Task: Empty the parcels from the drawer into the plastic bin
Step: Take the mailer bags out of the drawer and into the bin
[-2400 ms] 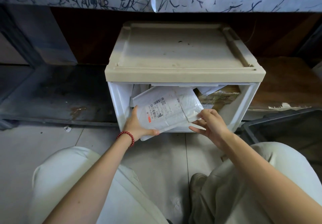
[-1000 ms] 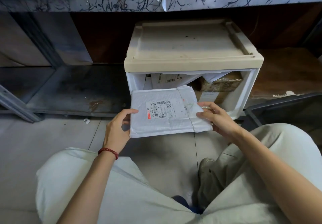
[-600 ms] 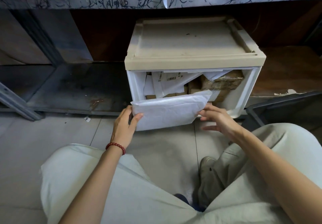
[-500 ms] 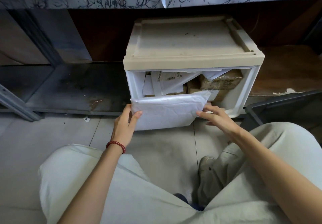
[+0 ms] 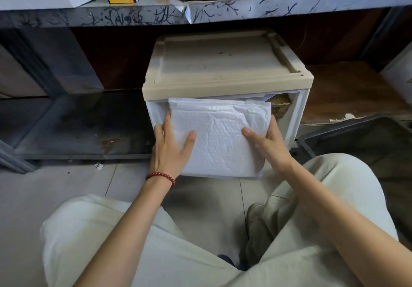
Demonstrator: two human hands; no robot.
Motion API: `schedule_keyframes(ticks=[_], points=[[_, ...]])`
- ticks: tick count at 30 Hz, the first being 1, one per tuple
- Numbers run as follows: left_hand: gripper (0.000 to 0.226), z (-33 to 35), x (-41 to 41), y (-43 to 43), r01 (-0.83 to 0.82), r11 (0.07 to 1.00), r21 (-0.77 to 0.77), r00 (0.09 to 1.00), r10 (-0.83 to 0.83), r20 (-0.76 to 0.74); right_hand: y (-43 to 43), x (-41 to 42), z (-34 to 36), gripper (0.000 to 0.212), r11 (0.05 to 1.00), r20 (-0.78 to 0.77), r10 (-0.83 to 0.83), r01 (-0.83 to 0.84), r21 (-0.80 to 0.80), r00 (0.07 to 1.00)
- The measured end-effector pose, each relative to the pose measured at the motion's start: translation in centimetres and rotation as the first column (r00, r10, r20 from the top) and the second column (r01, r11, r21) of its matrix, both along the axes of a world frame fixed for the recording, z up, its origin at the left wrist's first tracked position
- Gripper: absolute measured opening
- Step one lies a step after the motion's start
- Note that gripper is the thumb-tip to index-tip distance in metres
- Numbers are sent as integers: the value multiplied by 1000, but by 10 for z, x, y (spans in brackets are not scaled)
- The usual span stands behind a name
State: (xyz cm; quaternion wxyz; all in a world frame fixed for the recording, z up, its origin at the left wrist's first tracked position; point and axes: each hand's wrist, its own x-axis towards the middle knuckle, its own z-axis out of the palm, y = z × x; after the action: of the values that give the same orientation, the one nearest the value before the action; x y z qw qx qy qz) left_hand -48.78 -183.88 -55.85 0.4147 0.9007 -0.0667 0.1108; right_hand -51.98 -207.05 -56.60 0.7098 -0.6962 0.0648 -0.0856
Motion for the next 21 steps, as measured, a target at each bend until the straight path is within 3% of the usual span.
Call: schedule_keyframes(ticks=[3,7,13,21], points=[[97,25,11,-26,47,997,68,998,-50,44,-20,-3,22,60,995,87,-83,87,-40,993],[101,64,25,-70,144,985,95,984,-152,90,-55,-15,54,55,978,156,-197,206,-40,968],[84,114,32,-157,311,950,-12,934,-303,191,-120,-42,99,57,908,190,-409,419,-16,893],[79,109,23,-276,540,835,109,823,-550,141,-199,-98,93,52,753,134,-657,654,74,742]])
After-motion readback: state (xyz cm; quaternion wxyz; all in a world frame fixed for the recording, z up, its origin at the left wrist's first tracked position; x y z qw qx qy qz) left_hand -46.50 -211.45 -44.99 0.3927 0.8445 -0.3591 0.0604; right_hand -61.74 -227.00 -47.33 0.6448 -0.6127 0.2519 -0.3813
